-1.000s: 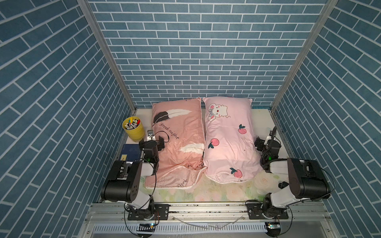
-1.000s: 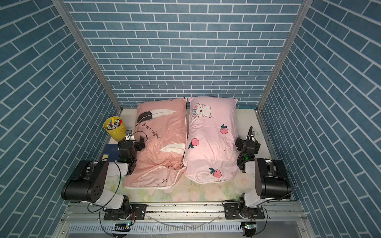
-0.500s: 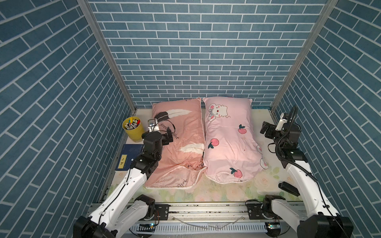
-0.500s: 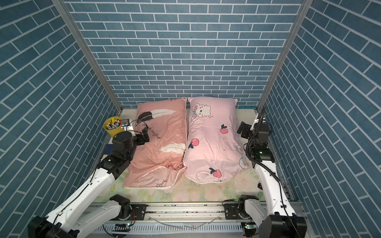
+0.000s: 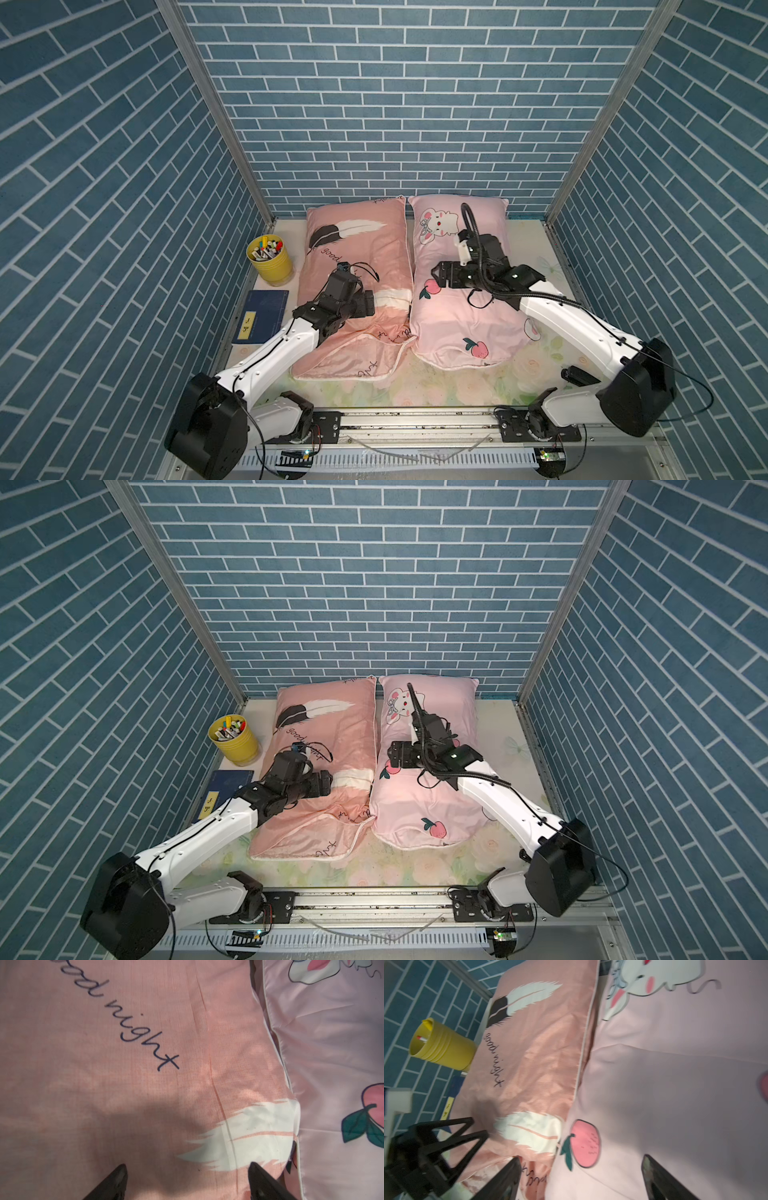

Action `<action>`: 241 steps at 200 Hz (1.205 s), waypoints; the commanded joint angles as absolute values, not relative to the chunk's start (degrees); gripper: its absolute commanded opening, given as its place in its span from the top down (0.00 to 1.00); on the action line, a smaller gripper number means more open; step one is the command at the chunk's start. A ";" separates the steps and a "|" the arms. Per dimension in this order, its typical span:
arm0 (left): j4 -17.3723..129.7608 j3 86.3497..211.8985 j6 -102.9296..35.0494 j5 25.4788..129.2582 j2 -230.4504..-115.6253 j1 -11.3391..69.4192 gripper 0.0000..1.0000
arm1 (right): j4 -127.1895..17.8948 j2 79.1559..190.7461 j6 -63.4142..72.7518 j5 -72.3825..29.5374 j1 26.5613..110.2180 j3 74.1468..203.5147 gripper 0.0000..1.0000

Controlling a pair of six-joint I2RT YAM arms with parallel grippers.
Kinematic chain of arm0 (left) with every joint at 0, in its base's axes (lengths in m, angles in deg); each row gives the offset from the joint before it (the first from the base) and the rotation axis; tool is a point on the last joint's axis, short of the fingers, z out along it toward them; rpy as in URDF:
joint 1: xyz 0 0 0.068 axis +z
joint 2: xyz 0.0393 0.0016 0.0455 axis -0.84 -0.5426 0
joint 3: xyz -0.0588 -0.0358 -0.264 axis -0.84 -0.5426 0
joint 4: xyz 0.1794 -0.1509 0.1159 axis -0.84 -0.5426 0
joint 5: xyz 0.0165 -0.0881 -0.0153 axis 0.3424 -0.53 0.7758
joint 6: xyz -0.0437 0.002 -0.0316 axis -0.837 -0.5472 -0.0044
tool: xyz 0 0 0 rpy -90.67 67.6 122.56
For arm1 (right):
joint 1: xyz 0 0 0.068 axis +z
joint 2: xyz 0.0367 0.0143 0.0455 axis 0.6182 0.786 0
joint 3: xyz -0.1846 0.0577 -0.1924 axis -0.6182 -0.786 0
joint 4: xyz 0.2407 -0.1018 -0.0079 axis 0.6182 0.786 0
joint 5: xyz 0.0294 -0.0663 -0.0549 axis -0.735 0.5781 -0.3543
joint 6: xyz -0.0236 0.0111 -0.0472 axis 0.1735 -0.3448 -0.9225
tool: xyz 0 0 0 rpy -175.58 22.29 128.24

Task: Zip up pillowcases
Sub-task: Adjust the pillowcase at the center of the board.

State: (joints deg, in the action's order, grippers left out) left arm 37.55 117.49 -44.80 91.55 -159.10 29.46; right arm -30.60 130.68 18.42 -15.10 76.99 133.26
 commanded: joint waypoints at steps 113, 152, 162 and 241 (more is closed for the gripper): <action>46.76 112.94 -50.78 87.07 -166.97 32.52 0.19 | -28.17 149.41 22.10 -16.20 78.87 136.66 0.49; 48.80 112.19 -51.41 85.93 -167.78 33.38 0.19 | -25.66 144.19 20.08 -13.66 73.74 128.54 0.53; 49.38 112.06 -51.61 85.69 -167.93 33.64 0.20 | -25.61 142.24 19.53 -13.64 71.86 126.34 0.53; 53.93 111.63 -54.74 82.63 -169.28 33.72 0.22 | -30.11 137.67 14.20 -32.50 73.70 125.74 0.32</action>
State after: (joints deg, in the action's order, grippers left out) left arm 51.46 112.95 -53.06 84.91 -168.06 33.39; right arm -28.44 136.30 16.19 -24.65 70.57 126.11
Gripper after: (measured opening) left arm 0.785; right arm 0.650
